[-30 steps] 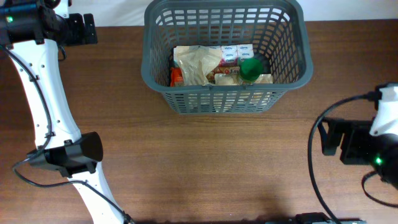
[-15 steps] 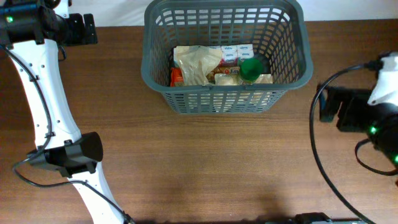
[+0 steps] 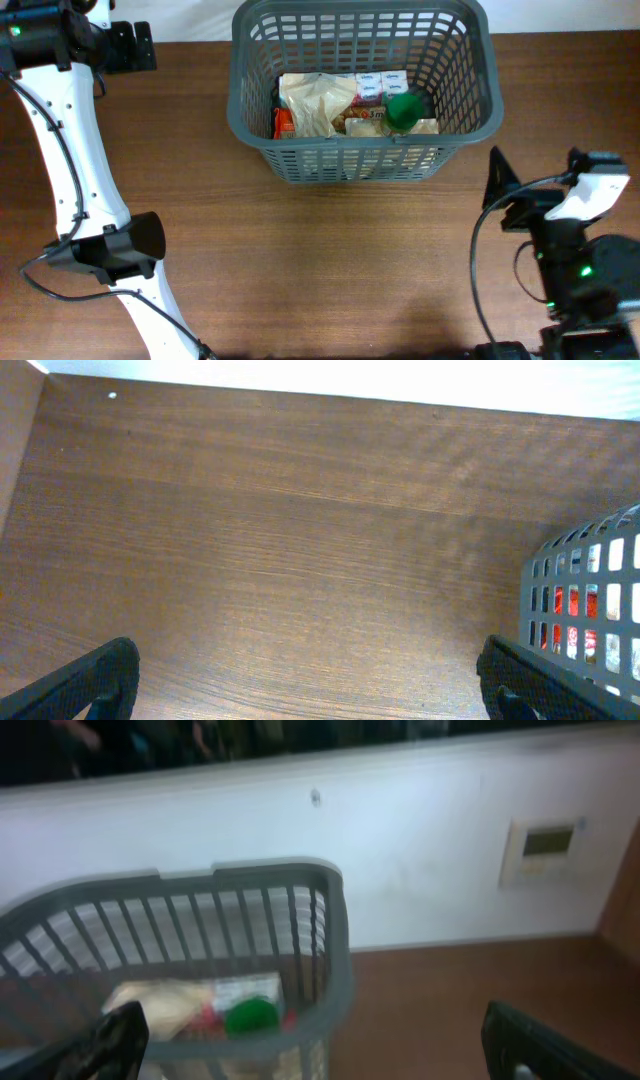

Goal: Pack container

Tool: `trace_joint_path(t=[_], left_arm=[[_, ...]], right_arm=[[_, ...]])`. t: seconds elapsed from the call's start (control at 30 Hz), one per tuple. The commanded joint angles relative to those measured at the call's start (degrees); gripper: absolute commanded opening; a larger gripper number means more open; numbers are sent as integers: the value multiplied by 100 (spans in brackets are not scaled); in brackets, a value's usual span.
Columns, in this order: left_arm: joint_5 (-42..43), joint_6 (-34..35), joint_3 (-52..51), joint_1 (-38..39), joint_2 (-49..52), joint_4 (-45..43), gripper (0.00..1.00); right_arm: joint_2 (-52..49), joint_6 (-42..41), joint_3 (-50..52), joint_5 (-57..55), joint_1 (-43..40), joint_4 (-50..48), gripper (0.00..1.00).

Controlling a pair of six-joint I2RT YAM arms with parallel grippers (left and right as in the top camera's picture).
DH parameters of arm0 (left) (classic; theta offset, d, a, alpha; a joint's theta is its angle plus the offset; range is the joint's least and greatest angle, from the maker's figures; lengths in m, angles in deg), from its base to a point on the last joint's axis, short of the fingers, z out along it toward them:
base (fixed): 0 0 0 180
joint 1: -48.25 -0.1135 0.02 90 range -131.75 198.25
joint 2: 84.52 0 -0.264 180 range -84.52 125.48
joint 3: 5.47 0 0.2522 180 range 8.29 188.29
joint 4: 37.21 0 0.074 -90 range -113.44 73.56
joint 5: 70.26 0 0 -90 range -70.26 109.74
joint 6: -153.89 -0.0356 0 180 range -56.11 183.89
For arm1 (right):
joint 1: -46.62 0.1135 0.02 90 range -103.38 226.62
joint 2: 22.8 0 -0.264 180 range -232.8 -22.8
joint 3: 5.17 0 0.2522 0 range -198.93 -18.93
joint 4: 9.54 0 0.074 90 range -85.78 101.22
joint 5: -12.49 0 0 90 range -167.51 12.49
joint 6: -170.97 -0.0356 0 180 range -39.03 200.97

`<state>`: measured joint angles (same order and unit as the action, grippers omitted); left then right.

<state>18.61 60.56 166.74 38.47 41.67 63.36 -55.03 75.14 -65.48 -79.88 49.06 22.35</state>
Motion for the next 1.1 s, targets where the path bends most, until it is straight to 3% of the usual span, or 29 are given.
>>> trace_joint_path(t=[0.0,0.2,0.57,0.87,1.07], left_arm=[[-63,74,-22,-24,22,-13,99],[-63,74,-22,-24,22,-13,99],[-63,74,-22,-24,22,-13,99],[-63,74,-22,-24,22,-13,99],[-63,74,-22,-24,22,-13,99]], right_arm=[[695,-46,1143,-96,-26,-693,99],[1694,-46,2334,-94,-28,-1198,99],[3180,-46,2979,-94,-28,-1193,99],[3204,-48,3410,-129,-26,-1202,99],[3204,-68,4356,173,-22,-2020,99]])
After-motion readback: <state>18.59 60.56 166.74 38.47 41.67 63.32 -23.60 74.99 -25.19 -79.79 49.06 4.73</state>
